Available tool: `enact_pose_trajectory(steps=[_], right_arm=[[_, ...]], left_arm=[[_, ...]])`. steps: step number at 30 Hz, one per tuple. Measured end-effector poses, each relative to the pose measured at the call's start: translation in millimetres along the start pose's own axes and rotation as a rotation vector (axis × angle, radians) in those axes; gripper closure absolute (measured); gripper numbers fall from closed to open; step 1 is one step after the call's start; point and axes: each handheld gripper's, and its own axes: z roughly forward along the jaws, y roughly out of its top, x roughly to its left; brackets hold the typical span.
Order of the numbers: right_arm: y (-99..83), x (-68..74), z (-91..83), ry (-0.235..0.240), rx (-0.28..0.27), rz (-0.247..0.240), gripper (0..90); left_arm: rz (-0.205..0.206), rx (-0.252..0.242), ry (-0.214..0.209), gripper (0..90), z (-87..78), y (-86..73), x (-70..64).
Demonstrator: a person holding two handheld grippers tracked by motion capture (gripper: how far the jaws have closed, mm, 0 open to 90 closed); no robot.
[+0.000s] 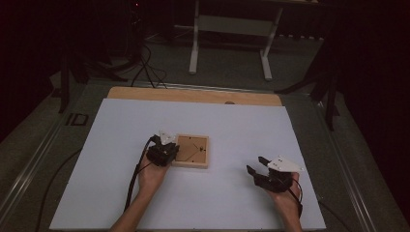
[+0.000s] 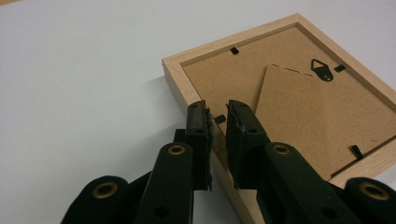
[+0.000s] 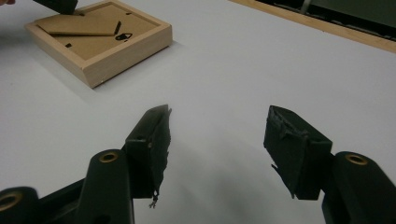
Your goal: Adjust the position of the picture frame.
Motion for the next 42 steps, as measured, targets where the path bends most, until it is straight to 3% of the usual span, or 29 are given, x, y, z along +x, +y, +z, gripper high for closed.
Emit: enact_pose_trajectory(steps=[6,7,9,12,15,17,22,29,34,42], right_arm=[[0.0,-0.1,-0.4,0.0,-0.002,0.001,40.5],[0.0,-0.5,-1.2,-0.001,-0.004,0.002,40.5],[-0.1,-1.0,-1.8,-0.003,-0.007,0.004,40.5],[-0.2,-1.3,-1.1,-0.003,-0.004,0.006,40.5],[0.1,0.1,-0.7,-0.002,-0.003,-0.002,40.5],[0.2,0.4,-0.7,-0.001,-0.002,-0.002,40.5],[0.0,-0.2,-1.2,-0.002,-0.005,0.001,40.5],[0.0,-0.4,-1.4,-0.001,-0.005,0.003,40.5],[0.0,-0.1,-1.5,-0.001,-0.006,0.0,40.5],[0.0,-0.4,-1.2,-0.001,-0.005,0.001,40.4]], left_arm=[[0.006,0.0,-0.014,79.0,-2.6,-2.1,-2.2],[0.007,-0.023,-0.006,78.0,-7.4,-2.7,-4.7],[0.02,-0.055,-0.032,79.1,-13.7,-1.8,-8.6],[0.072,-0.092,-0.068,80.0,-22.7,0.5,-17.6],[0.104,-0.108,-0.116,81.8,-27.2,1.0,-27.2],[0.114,-0.107,-0.128,83.6,-27.5,0.6,-30.5],[0.203,-0.08,-0.186,89.1,-23.3,-4.8,-52.0],[0.292,-0.033,-0.222,89.5,-13.8,-13.6,-73.8],[0.33,-0.011,-0.221,89.5,-5.1,-16.0,-82.7],[0.331,0.001,-0.225,89.5,4.2,-13.9,-85.9]])
